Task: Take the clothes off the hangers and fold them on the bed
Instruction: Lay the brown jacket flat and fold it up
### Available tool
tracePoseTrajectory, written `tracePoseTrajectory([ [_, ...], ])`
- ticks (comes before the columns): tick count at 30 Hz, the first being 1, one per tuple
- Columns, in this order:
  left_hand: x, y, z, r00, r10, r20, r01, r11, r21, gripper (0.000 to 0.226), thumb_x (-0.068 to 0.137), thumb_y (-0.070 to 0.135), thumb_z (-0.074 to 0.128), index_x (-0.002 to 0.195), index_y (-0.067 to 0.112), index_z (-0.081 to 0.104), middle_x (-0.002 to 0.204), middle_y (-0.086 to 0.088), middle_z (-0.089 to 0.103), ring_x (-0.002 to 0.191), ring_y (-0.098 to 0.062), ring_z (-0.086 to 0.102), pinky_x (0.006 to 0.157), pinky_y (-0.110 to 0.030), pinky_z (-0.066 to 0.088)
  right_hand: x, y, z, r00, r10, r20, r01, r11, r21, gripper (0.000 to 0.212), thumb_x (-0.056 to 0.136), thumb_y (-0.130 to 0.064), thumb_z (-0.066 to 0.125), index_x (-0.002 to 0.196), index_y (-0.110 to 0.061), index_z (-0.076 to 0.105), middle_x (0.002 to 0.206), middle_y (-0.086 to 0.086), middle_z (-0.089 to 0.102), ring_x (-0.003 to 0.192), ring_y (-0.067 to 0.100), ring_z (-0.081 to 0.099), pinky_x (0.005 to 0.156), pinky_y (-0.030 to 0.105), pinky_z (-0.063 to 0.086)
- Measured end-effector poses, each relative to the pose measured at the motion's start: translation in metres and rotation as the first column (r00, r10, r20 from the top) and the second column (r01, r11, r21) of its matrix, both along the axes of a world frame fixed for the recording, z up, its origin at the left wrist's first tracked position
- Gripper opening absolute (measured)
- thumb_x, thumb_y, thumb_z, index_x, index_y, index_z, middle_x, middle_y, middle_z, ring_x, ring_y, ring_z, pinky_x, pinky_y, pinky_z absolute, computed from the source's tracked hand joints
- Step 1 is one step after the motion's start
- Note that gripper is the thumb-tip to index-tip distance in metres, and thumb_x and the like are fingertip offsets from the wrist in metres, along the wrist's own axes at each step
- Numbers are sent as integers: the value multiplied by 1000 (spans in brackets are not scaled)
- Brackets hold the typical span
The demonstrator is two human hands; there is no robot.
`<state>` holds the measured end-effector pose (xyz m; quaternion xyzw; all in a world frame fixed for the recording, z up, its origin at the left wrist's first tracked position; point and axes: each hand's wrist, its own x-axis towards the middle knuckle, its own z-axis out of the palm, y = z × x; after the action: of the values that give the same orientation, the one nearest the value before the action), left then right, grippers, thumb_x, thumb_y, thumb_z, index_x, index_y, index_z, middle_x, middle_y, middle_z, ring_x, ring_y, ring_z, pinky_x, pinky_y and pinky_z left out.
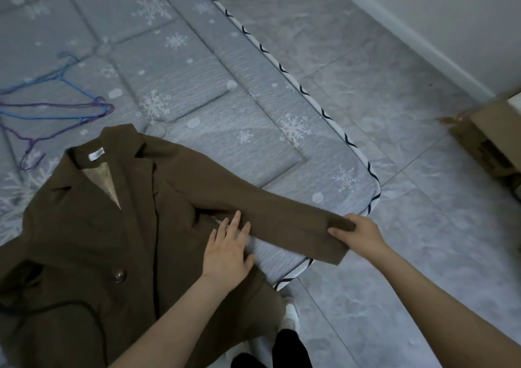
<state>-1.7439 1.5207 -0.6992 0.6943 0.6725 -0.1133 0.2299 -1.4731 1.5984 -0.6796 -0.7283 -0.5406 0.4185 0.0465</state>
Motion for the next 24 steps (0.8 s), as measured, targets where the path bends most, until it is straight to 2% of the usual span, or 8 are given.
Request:
tracePoseTrajectory([
  [3,12,8,7,1000,-1,-19,2,1000,8,72,94,53,38,151,25,5,159,-3,-11,146,-24,1,117,-39,9,16,28,22,967,-254,29,247,956,162,22,74,-27,78,79,-13,62,77,4,62,78,23,58,69,31,44],
  [6,14,21,15,999,39,-5,-39,999,12,68,95,53,35,151,24,9,159,-3,-6,146,-23,3,117,-38,11,30,51,34,898,-422,-124,439,880,184,29,74,-29,79,94,-13,66,93,7,66,88,24,61,82,37,51],
  [8,12,31,19,996,93,15,-93,996,12,68,94,54,35,151,24,12,159,-3,-3,146,-24,7,116,-38,14,30,60,39,858,-448,-252,493,855,158,32,80,-24,74,108,-9,65,100,6,65,92,21,60,82,33,49],
  [11,3,46,25,983,181,37,-182,983,8,68,94,56,34,150,25,14,159,-2,1,145,-24,8,117,-39,16,18,74,44,889,-376,-261,440,858,263,25,92,-23,58,111,-7,61,103,6,62,100,25,58,83,29,42],
  [15,-13,65,31,968,251,21,-251,968,-21,68,93,58,32,150,26,14,159,2,6,145,-23,7,117,-41,16,2,94,51,961,-261,-95,278,888,367,29,98,-26,44,108,0,54,108,20,59,105,34,53,81,33,35],
  [17,-19,71,32,959,283,12,-283,959,-37,69,93,58,32,151,26,13,159,2,5,145,-23,6,117,-42,15,0,104,57,966,-254,-55,255,888,382,29,99,-26,43,100,2,52,102,22,58,99,35,53,73,31,31],
  [21,-22,73,25,929,371,-19,-371,929,1,71,93,57,33,151,24,8,159,-1,-1,146,-25,3,117,-42,15,10,122,62,966,-260,-8,238,874,423,32,97,-28,46,98,4,54,98,23,60,95,37,53,75,36,35],
  [24,-26,71,9,916,400,33,-391,908,-150,73,93,58,35,151,26,7,159,1,-11,146,-26,0,117,-44,10,20,132,60,962,-269,40,228,877,423,33,96,-30,49,103,1,56,103,23,60,99,39,54,77,37,37],
])
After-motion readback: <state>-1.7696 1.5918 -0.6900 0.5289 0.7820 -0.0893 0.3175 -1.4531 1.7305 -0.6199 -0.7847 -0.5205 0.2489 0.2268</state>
